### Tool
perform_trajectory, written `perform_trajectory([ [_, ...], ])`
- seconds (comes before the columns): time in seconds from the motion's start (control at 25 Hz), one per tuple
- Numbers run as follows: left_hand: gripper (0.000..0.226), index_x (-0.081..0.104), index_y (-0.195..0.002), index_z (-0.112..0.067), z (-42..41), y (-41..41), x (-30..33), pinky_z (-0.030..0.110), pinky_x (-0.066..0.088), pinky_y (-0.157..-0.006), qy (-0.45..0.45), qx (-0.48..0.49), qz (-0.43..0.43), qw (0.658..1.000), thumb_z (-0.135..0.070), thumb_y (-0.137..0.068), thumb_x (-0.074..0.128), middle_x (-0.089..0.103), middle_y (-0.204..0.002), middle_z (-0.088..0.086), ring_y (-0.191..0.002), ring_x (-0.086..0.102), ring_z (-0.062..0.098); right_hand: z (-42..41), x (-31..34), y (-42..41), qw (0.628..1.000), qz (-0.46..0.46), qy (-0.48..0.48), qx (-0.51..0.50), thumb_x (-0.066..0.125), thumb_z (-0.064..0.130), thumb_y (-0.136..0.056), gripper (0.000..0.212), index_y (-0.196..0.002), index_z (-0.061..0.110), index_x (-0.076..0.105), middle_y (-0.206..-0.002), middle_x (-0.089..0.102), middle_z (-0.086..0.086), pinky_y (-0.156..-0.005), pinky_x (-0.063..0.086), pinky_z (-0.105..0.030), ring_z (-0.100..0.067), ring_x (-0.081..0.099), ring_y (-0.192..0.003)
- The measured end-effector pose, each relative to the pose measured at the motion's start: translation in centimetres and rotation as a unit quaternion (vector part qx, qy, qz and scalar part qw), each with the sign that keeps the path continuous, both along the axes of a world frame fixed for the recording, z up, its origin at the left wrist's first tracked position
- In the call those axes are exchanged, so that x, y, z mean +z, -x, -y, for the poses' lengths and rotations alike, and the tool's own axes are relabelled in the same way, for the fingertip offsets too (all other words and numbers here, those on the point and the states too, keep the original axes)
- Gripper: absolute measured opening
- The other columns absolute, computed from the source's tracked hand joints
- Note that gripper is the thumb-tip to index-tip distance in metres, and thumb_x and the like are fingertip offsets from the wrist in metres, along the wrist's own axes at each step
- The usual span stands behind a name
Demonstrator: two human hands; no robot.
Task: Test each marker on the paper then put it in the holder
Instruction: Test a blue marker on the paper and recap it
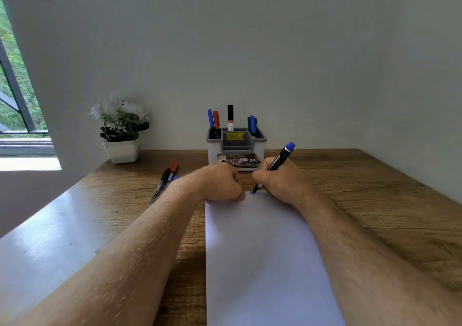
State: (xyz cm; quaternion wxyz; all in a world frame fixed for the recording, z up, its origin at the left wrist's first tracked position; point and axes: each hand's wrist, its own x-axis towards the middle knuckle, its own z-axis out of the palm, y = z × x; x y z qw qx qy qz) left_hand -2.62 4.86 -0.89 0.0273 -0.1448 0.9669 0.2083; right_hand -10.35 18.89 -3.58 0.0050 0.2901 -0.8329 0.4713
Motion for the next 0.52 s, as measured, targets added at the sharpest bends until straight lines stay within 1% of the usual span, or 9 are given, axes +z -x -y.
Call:
perform_trajectory([
  [0.12, 0.026, 0.061, -0.111, -0.023, -0.1, 0.0, 0.0, 0.029, 0.044, -0.078, 0.000, 0.002, -0.002, 1.000, -0.031, -0.088, 0.068, 0.062, -0.105, 0.000, -0.098, 0.058, 0.018, 0.1, 0.0, -0.2, 1.000, -0.002, -0.010, 0.000, 0.069, 0.019, -0.077, 0.024, -0.059, 0.015, 0.054, -0.059, 0.054, -0.002, -0.061, 0.043, -0.031, -0.016, 0.052, -0.063],
  [0.2, 0.027, 0.061, -0.112, -0.021, -0.1, 0.1, 0.0, 0.029, 0.044, -0.078, 0.002, 0.005, 0.003, 1.000, -0.031, -0.088, 0.068, 0.063, -0.108, 0.001, -0.099, 0.058, 0.018, 0.1, 0.0, -0.1, 1.000, -0.006, 0.000, -0.022, 0.069, 0.019, -0.077, 0.023, -0.060, 0.015, 0.054, -0.060, 0.055, -0.002, -0.061, 0.045, -0.032, -0.016, 0.053, -0.063],
  [0.32, 0.023, 0.064, -0.108, -0.021, 0.0, 0.0, 0.0, 0.025, 0.044, -0.072, 0.006, -0.002, -0.011, 1.000, -0.030, -0.087, 0.068, 0.064, -0.105, 0.000, -0.093, 0.059, 0.015, 0.0, 0.1, 0.0, 0.999, -0.003, 0.009, -0.044, 0.069, 0.021, -0.077, 0.022, -0.061, 0.014, 0.056, -0.061, 0.057, -0.002, -0.061, 0.046, -0.032, -0.016, 0.055, -0.063],
  [0.4, 0.016, 0.064, -0.104, -0.021, 0.0, -0.1, 0.5, 0.023, 0.044, -0.066, -0.026, 0.000, -0.071, 0.997, -0.028, -0.090, 0.063, 0.065, -0.102, 0.000, -0.088, 0.059, 0.012, 0.0, 0.3, 0.0, 0.999, 0.015, 0.025, -0.044, 0.069, 0.022, -0.076, 0.021, -0.063, 0.014, 0.055, -0.061, 0.056, -0.003, -0.059, 0.043, -0.031, -0.017, 0.052, -0.060],
  [0.44, 0.014, 0.063, -0.104, -0.021, 0.0, -0.1, 0.8, 0.025, 0.046, -0.069, -0.042, 0.001, -0.111, 0.993, -0.026, -0.093, 0.058, 0.064, -0.103, 0.002, -0.089, 0.059, 0.013, 0.0, 0.4, 0.0, 0.998, 0.030, 0.046, -0.038, 0.068, 0.022, -0.077, 0.020, -0.065, 0.014, 0.055, -0.061, 0.054, -0.003, -0.058, 0.041, -0.030, -0.017, 0.050, -0.059],
  [0.48, 0.012, 0.063, -0.103, -0.020, 0.1, -0.1, 1.2, 0.030, 0.049, -0.077, -0.065, 0.003, -0.149, 0.987, -0.021, -0.095, 0.054, 0.064, -0.105, 0.003, -0.093, 0.059, 0.017, 0.0, 0.5, 0.0, 0.996, 0.049, 0.074, -0.025, 0.068, 0.022, -0.077, 0.019, -0.066, 0.015, 0.054, -0.061, 0.053, -0.003, -0.055, 0.039, -0.030, -0.016, 0.047, -0.056],
  [0.52, 0.015, 0.064, -0.098, -0.019, 0.2, -0.1, 1.5, 0.035, 0.049, -0.086, -0.112, 0.012, -0.190, 0.975, -0.014, -0.095, 0.050, 0.062, -0.107, 0.004, -0.097, 0.058, 0.020, 0.0, 0.6, 0.0, 0.992, 0.074, 0.105, -0.006, 0.067, 0.021, -0.079, 0.018, -0.068, 0.015, 0.054, -0.061, 0.052, -0.003, -0.052, 0.035, -0.028, -0.015, 0.044, -0.052],
])
